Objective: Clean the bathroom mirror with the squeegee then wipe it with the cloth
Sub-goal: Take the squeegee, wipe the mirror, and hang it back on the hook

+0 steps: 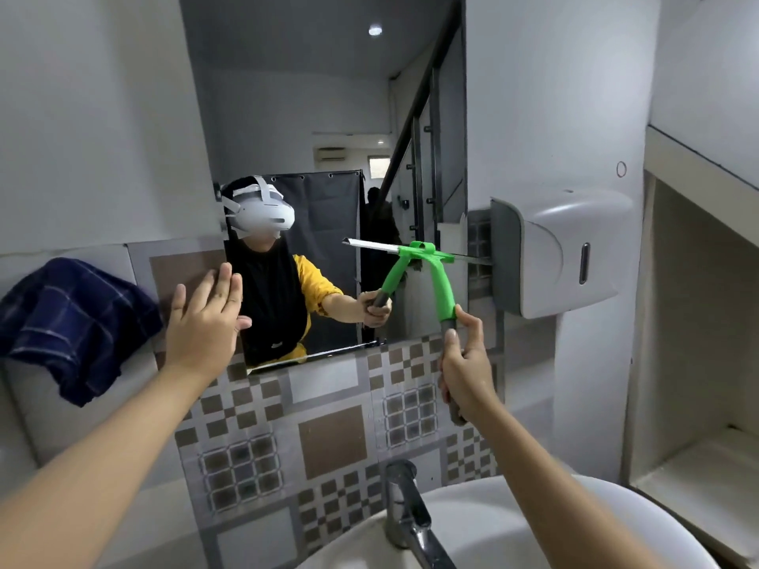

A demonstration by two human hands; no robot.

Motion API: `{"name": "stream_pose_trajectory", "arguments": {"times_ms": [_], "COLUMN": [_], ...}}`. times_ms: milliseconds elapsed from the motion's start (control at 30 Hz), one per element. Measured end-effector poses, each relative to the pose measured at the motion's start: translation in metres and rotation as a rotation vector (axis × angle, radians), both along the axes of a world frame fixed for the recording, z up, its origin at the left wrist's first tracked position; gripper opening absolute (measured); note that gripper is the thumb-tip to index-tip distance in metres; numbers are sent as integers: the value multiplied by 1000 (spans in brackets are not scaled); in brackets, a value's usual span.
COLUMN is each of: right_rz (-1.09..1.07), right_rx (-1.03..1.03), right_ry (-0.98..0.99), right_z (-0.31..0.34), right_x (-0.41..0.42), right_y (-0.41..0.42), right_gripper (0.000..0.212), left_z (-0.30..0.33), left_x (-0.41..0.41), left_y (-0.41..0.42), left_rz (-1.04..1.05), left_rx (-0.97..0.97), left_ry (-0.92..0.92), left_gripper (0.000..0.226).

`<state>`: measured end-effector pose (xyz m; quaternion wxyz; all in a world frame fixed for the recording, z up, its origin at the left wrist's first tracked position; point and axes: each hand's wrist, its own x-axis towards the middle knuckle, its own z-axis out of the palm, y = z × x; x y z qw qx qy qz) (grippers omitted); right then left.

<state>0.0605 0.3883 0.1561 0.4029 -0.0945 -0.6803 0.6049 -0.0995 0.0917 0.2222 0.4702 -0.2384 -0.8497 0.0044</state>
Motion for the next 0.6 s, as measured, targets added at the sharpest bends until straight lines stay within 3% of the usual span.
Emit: {"name": "stream_pose_trajectory", "arguments": {"times_ms": [367, 600], "right_rz": [21, 14], "right_rx": [-418, -402], "right_ry": [20, 17], "right_z": [35, 30], "right_x": [-13, -20], "right_y": [-92, -142], "right_gripper": [23, 29], "left_z": [1, -5], "left_x": [-3, 1], "left_y": [1, -4], "left_rz": [-20, -79], "left_rx": [-8, 10], "left_ry": [-20, 61], "left_gripper": [65, 64]}}
